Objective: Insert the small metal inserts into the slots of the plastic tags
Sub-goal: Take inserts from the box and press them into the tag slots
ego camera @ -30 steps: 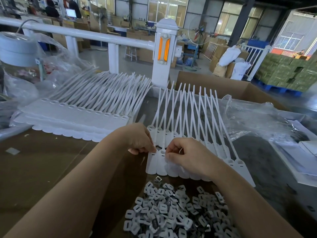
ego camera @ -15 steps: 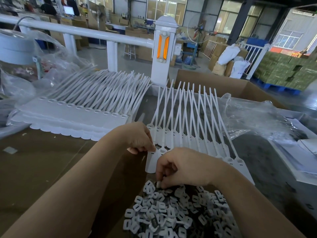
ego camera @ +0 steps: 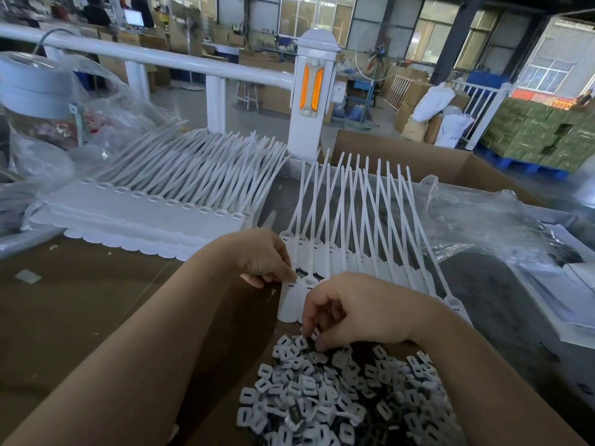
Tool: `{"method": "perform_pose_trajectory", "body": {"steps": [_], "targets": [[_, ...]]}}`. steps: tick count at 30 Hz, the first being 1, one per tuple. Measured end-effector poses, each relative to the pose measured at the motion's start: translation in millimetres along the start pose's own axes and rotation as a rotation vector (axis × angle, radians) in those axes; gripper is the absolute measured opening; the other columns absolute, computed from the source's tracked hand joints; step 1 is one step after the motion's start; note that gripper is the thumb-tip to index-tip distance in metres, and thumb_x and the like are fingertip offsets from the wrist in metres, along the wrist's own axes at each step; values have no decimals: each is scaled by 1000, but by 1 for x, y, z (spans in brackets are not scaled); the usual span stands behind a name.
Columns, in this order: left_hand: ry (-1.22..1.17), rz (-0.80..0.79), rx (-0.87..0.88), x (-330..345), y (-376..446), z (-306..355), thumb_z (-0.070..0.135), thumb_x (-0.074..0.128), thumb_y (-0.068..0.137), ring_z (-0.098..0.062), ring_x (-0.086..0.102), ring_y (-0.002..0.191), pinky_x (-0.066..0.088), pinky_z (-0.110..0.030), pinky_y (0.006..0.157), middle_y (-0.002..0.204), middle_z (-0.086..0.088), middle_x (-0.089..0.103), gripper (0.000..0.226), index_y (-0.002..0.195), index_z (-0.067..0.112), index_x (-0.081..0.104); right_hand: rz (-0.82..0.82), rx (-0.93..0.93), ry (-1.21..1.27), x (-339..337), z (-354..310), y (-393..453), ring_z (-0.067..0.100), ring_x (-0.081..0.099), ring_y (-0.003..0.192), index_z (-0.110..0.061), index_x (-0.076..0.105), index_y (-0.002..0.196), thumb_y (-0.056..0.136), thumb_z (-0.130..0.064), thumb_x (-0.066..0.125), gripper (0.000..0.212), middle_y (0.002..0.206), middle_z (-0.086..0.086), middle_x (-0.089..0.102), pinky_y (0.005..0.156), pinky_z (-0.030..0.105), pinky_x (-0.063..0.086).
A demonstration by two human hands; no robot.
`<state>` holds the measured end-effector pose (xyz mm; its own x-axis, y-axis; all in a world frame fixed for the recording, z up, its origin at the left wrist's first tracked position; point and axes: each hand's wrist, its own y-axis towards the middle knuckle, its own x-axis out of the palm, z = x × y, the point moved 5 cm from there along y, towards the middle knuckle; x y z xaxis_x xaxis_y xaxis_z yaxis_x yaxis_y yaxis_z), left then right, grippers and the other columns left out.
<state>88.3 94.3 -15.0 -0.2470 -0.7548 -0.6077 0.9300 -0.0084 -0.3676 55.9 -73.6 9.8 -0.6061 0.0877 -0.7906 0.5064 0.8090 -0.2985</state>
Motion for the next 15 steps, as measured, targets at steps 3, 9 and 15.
{"method": "perform_pose_trajectory", "body": {"steps": [3, 9, 15], "targets": [[-6, -3, -3, 0, 1, 0, 25, 81, 80, -8, 61, 67, 50, -16, 49, 76, 1, 65, 18, 88, 16, 68, -17, 1, -74, 3, -5, 1, -2, 57, 72, -33, 69, 90, 81, -30, 80, 14, 82, -10, 62, 64, 16, 45], [-7, -1, -3, 0, 2, -1, 25, 82, 80, -9, 61, 68, 50, -16, 48, 77, 0, 66, 18, 86, 17, 68, -73, 17, -172, 6, -11, 0, 2, 60, 78, -33, 64, 87, 83, -30, 77, 14, 86, -10, 65, 67, 16, 48], [-4, 0, 1, 0, 3, -2, 24, 81, 80, -9, 61, 68, 50, -16, 49, 78, -1, 66, 17, 87, 17, 68, -19, 2, -169, 10, -15, 2, 0, 57, 74, -39, 61, 95, 80, -40, 77, 22, 81, -13, 60, 68, 23, 51]]}}
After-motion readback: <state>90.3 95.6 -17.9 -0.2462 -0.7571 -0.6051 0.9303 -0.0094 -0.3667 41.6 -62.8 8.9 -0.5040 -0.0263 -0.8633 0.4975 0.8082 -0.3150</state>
